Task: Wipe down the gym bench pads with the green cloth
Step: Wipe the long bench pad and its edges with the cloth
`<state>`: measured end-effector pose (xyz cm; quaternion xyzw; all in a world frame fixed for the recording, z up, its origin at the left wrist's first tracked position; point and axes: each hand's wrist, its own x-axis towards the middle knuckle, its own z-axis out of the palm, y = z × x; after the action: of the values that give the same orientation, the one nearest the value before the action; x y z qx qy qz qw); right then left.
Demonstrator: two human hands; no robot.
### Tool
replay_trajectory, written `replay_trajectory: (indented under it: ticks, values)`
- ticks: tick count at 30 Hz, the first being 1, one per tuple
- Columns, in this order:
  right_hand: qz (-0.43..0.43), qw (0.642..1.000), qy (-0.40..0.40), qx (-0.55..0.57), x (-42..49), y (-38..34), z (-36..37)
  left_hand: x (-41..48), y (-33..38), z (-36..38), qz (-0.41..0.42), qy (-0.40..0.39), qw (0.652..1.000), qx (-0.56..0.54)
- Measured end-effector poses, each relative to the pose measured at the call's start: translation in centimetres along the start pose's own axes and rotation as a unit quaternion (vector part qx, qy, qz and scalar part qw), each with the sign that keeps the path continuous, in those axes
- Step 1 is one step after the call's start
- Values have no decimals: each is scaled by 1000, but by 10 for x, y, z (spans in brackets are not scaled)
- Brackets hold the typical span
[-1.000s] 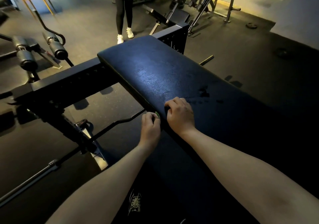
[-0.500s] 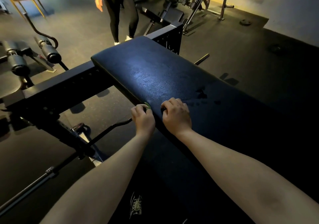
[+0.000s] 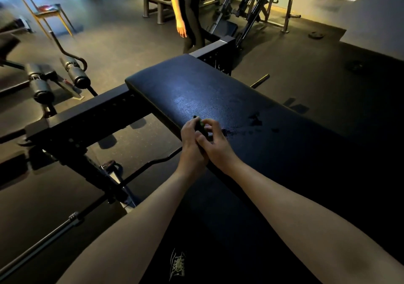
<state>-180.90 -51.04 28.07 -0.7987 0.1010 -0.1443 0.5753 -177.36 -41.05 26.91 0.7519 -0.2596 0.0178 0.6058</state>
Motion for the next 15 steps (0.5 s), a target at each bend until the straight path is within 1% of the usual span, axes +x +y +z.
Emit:
replay_trajectory:
  ticks: [2, 3, 5, 6, 9, 10, 12, 14, 15]
  values:
    - [0, 1000, -6, 2, 5, -8, -4, 3, -6, -2, 23, -53, 998, 21]
    - [-11, 1000, -3, -24, 9, -8, -7, 4, -11, -4, 16, -77, 997, 29]
    - [-21, 994, 7, -103, 19, -7, -16, 5, -17, -9, -28, -110, 992, 47]
    - [-15, 990, 28, -139, 24, -3, -24, 5, -20, -10, -45, -111, 990, 68]
    - [30, 966, 124, -224, 38, 13, -49, 5, -32, -9, -75, -52, 979, 180]
    - [56, 957, 128, -253, 43, 18, -55, 5, -35, -8, -98, -48, 975, 195]
    - [103, 936, 85, -324, 46, 23, -56, 5, -40, -7, -140, -69, 969, 190]
    - [103, 915, 43, -388, 44, 22, -45, 5, -42, -6, -151, -83, 971, 167]
    - [90, 912, 33, -400, 43, 22, -38, 5, -44, -6, -152, -82, 973, 155]
